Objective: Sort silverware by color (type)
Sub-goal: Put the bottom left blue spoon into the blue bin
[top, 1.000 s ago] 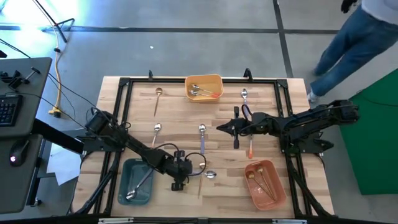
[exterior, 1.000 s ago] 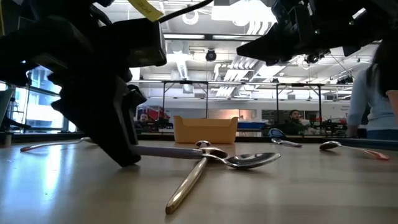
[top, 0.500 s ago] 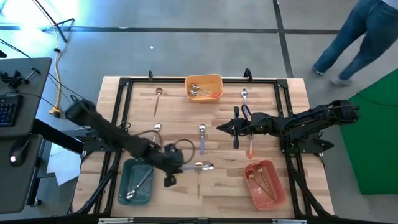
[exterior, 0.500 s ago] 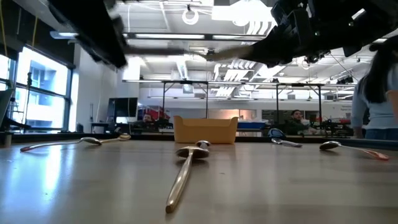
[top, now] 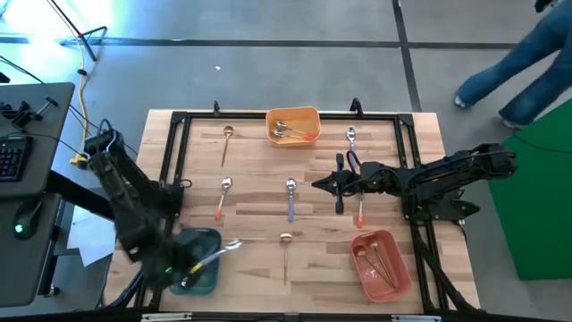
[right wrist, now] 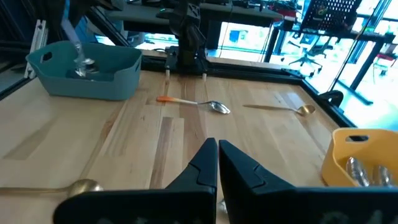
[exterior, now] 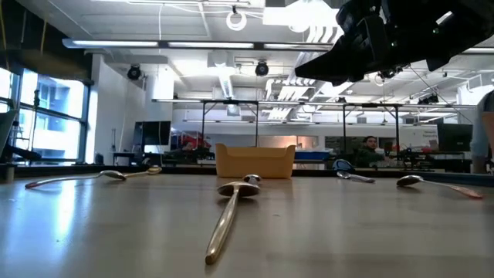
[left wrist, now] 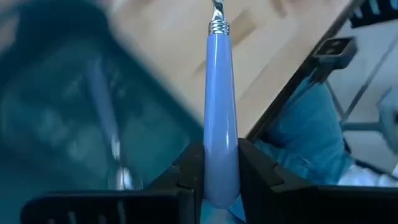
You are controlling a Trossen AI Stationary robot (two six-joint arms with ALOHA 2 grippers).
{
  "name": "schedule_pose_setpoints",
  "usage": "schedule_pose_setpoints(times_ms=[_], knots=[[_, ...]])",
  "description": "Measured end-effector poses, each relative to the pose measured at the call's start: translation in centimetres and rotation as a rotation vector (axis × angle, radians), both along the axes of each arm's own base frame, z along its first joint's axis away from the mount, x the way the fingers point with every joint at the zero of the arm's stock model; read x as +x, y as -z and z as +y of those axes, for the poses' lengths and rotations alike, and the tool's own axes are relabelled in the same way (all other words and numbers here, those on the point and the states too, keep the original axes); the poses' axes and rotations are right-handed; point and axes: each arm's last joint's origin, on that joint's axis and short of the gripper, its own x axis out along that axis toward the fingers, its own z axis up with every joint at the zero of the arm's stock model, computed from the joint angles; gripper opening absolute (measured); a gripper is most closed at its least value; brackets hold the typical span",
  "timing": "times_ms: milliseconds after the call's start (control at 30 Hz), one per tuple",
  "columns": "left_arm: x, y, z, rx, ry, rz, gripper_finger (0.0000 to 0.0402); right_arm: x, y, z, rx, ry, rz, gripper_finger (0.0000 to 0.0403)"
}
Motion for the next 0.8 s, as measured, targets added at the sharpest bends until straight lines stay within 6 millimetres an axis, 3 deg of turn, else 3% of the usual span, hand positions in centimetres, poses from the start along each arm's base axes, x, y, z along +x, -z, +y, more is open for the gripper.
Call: schedule_pose_setpoints(times_ms=[200,400,567,800], knots=[[-4.0,2.0,-2.8,-0.026,-0.171,0.035,0.0051,0.0,0.0,-0.3,-0.018,0.005,0.003,0.0000],[-3.1,3.7,-4.7,0.056,-0.185,0.080,0.0051,0.0,0.0,-0.4,-0.011,0.015,0.002,0.0000],[-2.4,5.0,-4.7,0.153,-0.203,0.180,0.0051,0.0,0.0,-0.4,-0.004,0.015,0.001,0.0000],[-2.6,5.3,-4.3,0.167,-0.208,0.332,0.0051,0.0,0.0,-0.4,-0.001,0.016,0.002,0.0000]])
